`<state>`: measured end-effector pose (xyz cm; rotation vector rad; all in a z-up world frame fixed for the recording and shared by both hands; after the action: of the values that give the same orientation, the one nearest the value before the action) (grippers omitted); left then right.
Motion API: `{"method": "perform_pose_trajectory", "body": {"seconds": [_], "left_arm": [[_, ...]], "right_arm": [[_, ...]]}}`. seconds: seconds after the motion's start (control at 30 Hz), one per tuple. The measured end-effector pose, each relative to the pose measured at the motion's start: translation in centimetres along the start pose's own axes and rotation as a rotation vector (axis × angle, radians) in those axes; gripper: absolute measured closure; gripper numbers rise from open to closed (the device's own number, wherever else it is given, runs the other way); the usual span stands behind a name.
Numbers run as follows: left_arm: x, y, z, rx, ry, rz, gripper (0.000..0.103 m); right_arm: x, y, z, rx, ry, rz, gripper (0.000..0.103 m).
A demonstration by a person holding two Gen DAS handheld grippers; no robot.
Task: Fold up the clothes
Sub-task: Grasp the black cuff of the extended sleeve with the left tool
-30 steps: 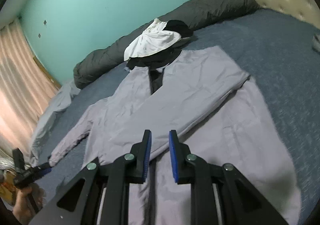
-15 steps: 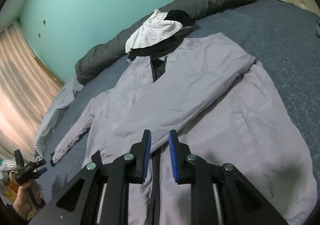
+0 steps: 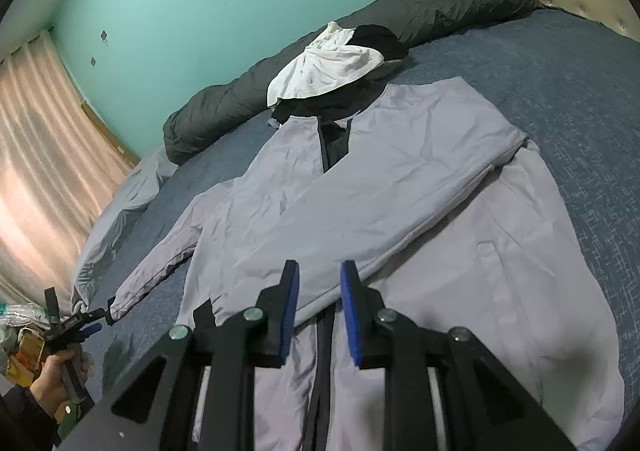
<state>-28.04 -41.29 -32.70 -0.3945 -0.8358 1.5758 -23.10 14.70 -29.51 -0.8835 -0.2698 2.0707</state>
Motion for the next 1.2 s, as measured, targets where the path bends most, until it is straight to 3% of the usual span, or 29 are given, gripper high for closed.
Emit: {"method": "perform_pose_trajectory", "body": {"seconds": [0.4,0.63,0.9,1.07,1.2], "left_arm": [[-4.5,0.7,1.4,0.057,-0.104,0.088,0.0],[-5.9,1.4,1.8,0.039,-0.099,0.128,0.0],[-7.2,2.7,2.6,0.016,-0.113,0.126,0.0],[-8.6,3.5,3.2,0.002,-0.201,0.104,0.0],[-9.5,4.1,3.8,-0.003,-0.216,0.129,0.0]], "right_arm": [[-0.9,-0.4,0.6,0.033,-0.071,-0.036,0.082],[-1.6,-0.5,0.6,0.041,-0.091,-0.017,0.082],[-1.7,-0.3,0.4,0.039,-0.091,0.001,0.082],[-1.6,-0.6,0.8,0.058,-0.089,-0.001,0.082],[-1.9,-0.5,0.7,0.06,-0.095,0.004,0.082]]}}
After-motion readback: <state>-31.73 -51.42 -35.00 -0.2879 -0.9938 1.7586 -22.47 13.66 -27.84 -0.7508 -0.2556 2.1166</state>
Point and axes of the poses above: each gripper's, at about its wrist camera, not at the fingertips, and y roughly the way its jaws point, x to its right, z to its top, the point moved 5 cm from there along y, roughly the way its jaws point, and after that the axes turned 7 degrees about x, right-handed, at the moved point
